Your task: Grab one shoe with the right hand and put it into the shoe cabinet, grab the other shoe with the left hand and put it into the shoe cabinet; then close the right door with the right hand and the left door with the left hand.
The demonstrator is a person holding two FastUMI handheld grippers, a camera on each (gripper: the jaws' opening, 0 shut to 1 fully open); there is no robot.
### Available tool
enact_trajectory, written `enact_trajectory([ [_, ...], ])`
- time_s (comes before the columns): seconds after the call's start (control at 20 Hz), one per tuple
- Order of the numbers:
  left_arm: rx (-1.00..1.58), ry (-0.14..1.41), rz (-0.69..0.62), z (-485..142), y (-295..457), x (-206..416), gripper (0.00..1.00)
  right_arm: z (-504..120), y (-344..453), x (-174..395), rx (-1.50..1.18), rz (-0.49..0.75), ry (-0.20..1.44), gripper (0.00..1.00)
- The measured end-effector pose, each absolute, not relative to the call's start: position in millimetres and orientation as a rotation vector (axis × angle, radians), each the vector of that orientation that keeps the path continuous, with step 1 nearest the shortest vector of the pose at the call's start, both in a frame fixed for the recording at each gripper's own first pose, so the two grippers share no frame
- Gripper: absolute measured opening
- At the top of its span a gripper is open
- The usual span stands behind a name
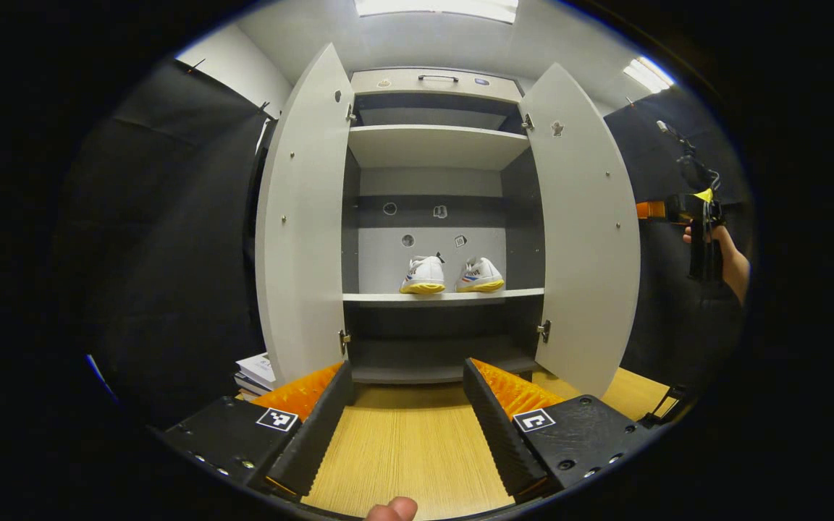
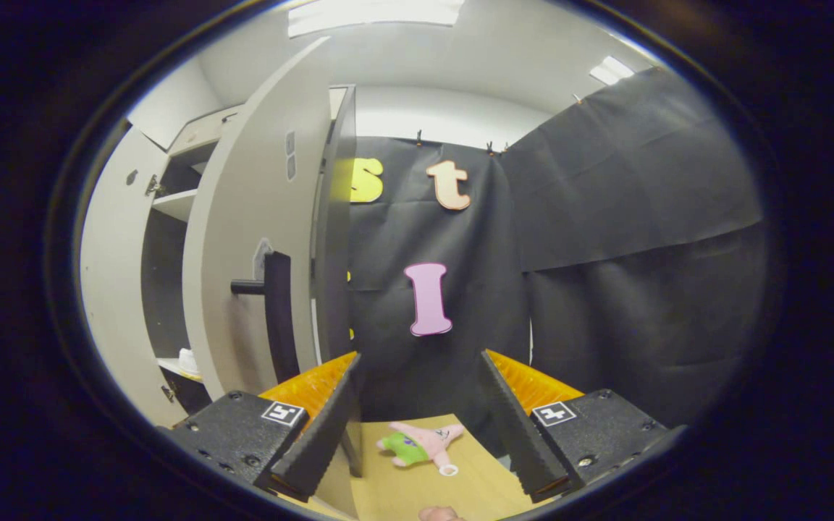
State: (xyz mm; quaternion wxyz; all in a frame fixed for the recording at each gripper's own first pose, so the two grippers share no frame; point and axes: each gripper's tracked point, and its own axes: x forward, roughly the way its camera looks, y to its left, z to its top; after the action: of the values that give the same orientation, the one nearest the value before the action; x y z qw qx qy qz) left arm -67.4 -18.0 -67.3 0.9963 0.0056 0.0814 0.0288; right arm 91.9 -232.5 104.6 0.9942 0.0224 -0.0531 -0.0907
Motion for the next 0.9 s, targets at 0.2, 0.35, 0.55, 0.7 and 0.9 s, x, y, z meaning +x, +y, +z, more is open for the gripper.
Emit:
enact_trajectory([
  [0.2,0.012,0.144,0.066,-61,-14,-67,0.92,113,-219,93,-0.009,-0.181,-0.117,0.96],
  [0.35,0.012,0.136,0.052,-60,-19,-63,0.92,109,-191,94,0.039,-0.106,-0.107,0.91],
  [0.55,0.008,0.145,0.041,-64,-25,-62,0.92,114,-150,98,0.050,-0.047,-0.121,0.95],
  [0.7,0.017,0.146,0.058,-64,-18,-67,0.92,113,-113,104,0.069,-0.009,-0.125,0.95],
  [0.9,0.025,0.143,0.097,-64,-4,-73,0.92,118,-53,128,0.101,0.088,-0.128,0.95],
])
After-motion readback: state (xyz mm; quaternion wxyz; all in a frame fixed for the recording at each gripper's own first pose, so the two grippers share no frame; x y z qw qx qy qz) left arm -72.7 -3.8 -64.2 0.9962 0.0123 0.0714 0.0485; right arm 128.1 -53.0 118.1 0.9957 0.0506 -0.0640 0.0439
